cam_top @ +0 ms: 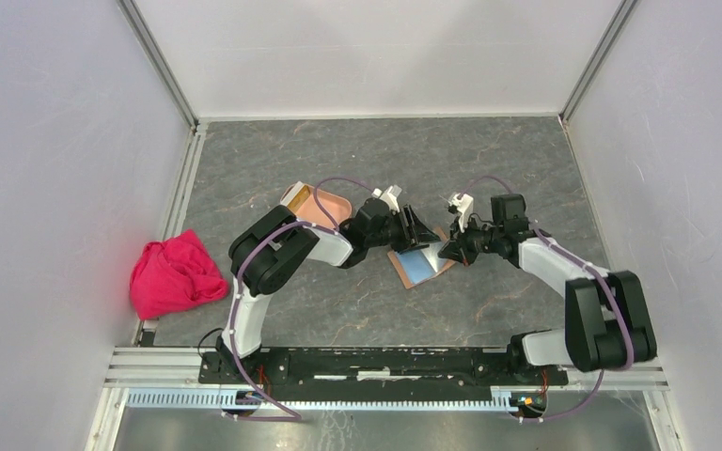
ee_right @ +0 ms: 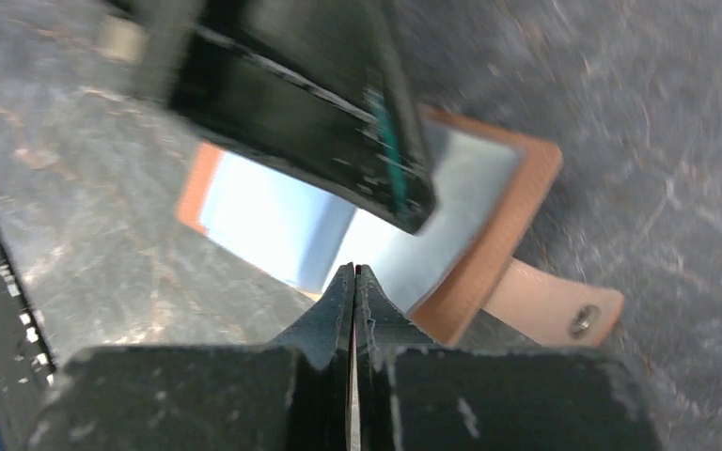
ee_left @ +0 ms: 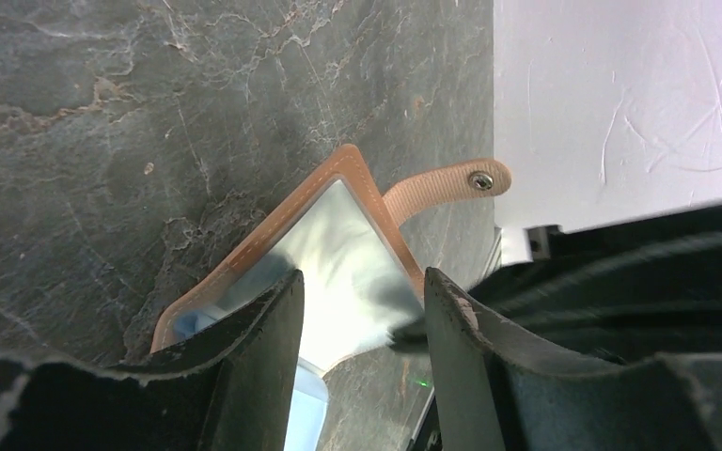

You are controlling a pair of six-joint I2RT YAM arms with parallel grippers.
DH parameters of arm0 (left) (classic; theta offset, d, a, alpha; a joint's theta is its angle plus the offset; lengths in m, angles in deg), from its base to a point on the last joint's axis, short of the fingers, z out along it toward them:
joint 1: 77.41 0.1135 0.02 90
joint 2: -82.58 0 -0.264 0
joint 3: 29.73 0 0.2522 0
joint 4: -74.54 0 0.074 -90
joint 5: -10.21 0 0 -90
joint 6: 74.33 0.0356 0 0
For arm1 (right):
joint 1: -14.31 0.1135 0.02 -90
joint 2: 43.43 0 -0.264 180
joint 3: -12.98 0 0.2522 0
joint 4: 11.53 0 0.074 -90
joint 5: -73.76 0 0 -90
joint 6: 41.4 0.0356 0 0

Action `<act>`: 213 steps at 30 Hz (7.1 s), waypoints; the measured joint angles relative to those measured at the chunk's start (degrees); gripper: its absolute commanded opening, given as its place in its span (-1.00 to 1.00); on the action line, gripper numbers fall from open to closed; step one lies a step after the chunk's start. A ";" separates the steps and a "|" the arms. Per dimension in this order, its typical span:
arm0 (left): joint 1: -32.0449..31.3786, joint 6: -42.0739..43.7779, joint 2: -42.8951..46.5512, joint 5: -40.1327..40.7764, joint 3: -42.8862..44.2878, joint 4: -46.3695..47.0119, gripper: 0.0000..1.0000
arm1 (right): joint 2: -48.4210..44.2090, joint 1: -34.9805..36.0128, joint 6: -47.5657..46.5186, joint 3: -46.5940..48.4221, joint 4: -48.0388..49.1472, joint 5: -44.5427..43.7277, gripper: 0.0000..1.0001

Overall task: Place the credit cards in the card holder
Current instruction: Turn over the card slot in the card holder.

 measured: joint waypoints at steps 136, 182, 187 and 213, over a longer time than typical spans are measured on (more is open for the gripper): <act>-4.52 15.65 13.11 10.84 -0.76 -24.96 0.10 | 3.65 0.31 -6.16 4.98 -8.17 3.65 -0.54; -4.52 16.13 10.49 7.34 5.51 -21.51 0.08 | -5.51 -1.36 -14.10 4.98 -12.61 12.41 -0.47; -4.52 16.09 6.38 6.78 8.39 -21.05 0.07 | -5.75 -1.68 -14.10 4.98 -12.63 12.41 -0.47; -4.37 15.10 3.15 6.01 12.22 -19.98 0.07 | -1.79 -1.84 -8.37 4.83 -9.66 3.85 -0.59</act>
